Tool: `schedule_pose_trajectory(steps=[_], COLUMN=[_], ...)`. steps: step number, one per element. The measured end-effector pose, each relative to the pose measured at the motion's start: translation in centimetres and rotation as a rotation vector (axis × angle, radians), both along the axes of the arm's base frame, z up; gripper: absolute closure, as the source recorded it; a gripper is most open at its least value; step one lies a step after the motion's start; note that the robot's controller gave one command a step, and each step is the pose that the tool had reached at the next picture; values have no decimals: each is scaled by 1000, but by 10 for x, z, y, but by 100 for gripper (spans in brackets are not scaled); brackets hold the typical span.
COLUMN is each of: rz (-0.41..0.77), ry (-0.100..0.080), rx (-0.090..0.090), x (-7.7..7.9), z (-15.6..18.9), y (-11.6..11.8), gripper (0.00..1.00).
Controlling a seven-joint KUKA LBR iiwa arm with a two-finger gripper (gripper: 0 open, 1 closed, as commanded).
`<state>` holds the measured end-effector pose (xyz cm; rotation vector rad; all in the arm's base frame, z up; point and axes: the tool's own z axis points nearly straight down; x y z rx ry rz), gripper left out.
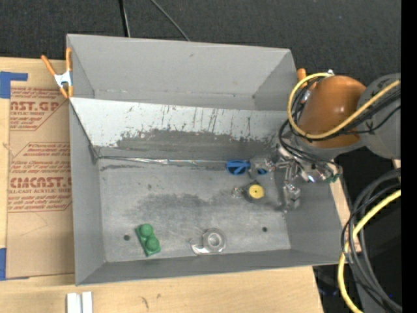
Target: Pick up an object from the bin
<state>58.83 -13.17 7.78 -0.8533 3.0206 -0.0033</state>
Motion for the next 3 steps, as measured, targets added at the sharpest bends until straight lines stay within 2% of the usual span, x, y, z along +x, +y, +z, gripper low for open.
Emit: schedule_pose_trajectory(steps=[1, 2, 3], rz=[83, 339, 338], ry=[1, 4, 1], rx=[2, 3, 3], x=[-17, -4, -3], z=[32, -10, -8], y=[28, 32, 32], gripper=[0, 0, 100])
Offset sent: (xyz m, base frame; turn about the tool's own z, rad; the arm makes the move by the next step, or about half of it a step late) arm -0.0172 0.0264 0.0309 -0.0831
